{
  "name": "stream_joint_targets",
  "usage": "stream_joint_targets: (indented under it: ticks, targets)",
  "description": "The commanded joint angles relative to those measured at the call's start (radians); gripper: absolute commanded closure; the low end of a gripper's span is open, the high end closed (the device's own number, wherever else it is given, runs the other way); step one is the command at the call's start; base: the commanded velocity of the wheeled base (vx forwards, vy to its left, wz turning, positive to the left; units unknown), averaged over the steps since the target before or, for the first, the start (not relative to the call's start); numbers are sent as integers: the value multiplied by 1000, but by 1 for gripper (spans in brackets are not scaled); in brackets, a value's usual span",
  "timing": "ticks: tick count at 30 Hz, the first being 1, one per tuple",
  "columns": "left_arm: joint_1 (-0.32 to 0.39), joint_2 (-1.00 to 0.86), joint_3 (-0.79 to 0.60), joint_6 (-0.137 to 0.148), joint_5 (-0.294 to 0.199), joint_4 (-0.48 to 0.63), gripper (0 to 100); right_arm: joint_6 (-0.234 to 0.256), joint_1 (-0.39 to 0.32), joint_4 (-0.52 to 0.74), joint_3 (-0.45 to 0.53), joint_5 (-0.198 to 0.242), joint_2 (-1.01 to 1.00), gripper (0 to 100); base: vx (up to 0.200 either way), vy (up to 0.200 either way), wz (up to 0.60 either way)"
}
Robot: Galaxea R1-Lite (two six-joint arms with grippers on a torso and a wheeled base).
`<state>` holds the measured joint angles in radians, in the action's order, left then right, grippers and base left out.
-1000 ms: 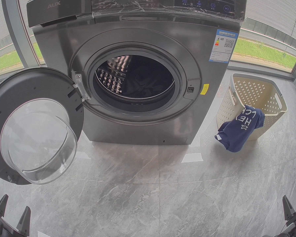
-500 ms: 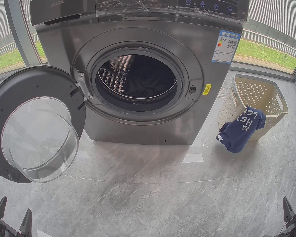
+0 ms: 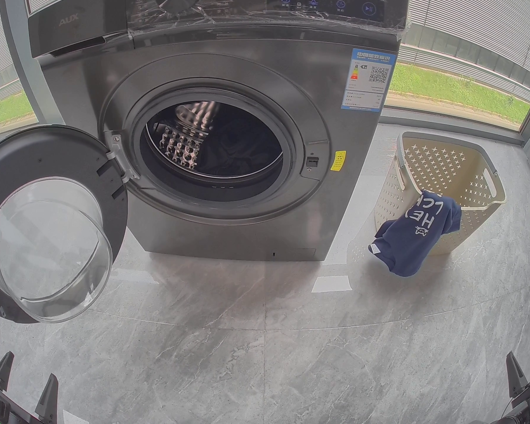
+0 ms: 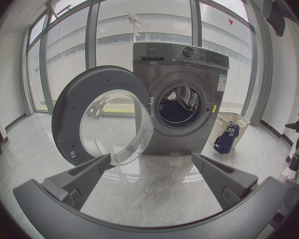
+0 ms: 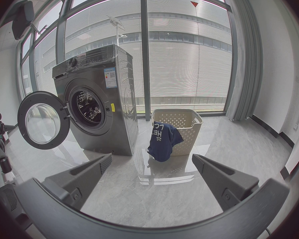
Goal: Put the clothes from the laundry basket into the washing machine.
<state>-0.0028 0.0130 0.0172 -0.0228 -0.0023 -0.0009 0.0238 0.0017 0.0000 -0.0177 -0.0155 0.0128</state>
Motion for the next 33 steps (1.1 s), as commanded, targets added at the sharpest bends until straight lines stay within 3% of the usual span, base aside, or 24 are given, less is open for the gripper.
stream_joint_targets:
  ticks: [1,33]
  targets:
    - [0,-5,-16,0,-1,-1,0,1,0,0,18,0,1,0,0,-200,0]
    - [0,-4,-16,-5,1,-1,0,4,-2,2,18,-1,1,0,0,-200,0]
